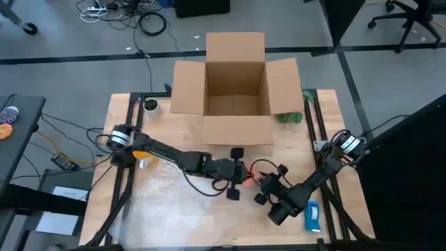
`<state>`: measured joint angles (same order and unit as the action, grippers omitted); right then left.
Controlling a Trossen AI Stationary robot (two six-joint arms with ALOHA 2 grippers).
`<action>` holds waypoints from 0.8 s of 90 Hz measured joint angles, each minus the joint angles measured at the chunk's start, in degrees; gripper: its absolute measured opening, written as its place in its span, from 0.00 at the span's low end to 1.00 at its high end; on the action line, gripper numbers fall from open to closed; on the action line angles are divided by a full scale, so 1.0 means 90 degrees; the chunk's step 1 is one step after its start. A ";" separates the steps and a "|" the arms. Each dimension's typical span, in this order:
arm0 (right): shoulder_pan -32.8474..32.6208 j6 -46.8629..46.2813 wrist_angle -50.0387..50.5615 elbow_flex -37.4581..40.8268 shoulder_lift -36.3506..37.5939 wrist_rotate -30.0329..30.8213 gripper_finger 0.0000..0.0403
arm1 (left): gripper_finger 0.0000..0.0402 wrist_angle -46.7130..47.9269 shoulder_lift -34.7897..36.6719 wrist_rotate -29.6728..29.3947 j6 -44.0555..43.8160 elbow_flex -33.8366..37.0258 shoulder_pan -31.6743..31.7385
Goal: Wrap mug
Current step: Wrap the orange mug with the bubble wrap
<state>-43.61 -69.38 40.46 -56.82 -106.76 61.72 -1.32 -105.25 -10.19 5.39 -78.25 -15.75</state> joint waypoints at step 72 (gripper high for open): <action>0.0589 0.5166 0.0586 -0.1344 0.0000 0.0426 0.00 | 0.00 -0.4146 -0.0499 0.0597 -0.3819 0.4259 -0.0559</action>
<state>-38.30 -22.88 45.74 -68.91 -106.76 65.56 -38.63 -109.73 -4.82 -28.98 -39.92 -20.78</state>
